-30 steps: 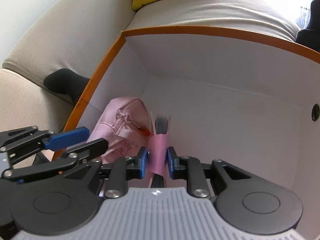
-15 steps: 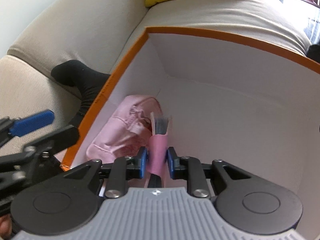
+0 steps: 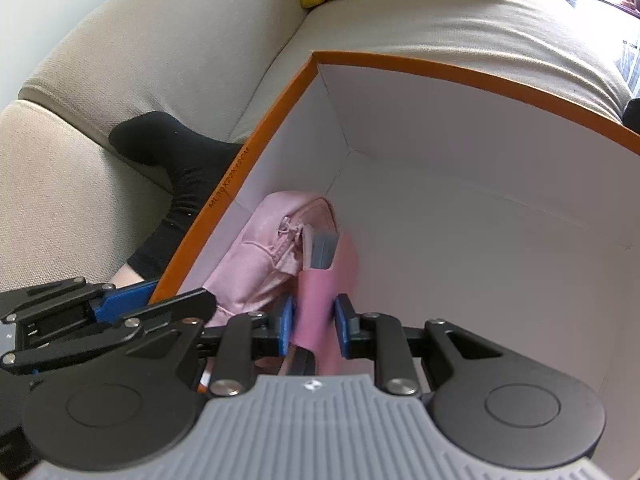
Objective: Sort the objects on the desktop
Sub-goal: 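Open the left tool to drop the pink pouch into the box, then lower the pink wallet into the box and open the right tool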
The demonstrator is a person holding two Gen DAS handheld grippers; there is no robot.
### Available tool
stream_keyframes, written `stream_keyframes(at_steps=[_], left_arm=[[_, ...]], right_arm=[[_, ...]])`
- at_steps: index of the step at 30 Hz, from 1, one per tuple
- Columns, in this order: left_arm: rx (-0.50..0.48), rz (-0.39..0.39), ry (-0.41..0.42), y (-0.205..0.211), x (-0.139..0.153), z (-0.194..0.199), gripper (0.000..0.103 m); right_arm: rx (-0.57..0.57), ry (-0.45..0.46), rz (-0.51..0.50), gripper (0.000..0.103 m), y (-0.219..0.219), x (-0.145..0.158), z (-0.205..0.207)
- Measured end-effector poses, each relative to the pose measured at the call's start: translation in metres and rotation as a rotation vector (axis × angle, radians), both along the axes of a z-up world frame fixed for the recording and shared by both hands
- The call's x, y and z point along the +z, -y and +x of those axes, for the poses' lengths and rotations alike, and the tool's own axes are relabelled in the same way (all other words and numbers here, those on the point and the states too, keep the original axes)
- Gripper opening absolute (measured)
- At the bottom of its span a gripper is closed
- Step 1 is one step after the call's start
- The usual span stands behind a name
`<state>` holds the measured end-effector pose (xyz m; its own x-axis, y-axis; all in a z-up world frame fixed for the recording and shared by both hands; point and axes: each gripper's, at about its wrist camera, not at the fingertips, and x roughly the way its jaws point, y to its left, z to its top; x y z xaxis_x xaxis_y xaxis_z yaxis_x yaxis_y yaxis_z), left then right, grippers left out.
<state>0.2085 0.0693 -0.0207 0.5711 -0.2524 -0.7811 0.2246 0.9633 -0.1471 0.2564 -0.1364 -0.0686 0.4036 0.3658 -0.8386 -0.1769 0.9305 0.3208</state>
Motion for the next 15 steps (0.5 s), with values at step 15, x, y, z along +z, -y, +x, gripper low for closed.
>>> stream_keyframes(at_steps=[15], left_arm=[[0.021,-0.046,-0.022,-0.010,-0.002,-0.028,0.008]], right_arm=[[0.041,-0.051,0.018,0.023,0.007,-0.001,-0.008]])
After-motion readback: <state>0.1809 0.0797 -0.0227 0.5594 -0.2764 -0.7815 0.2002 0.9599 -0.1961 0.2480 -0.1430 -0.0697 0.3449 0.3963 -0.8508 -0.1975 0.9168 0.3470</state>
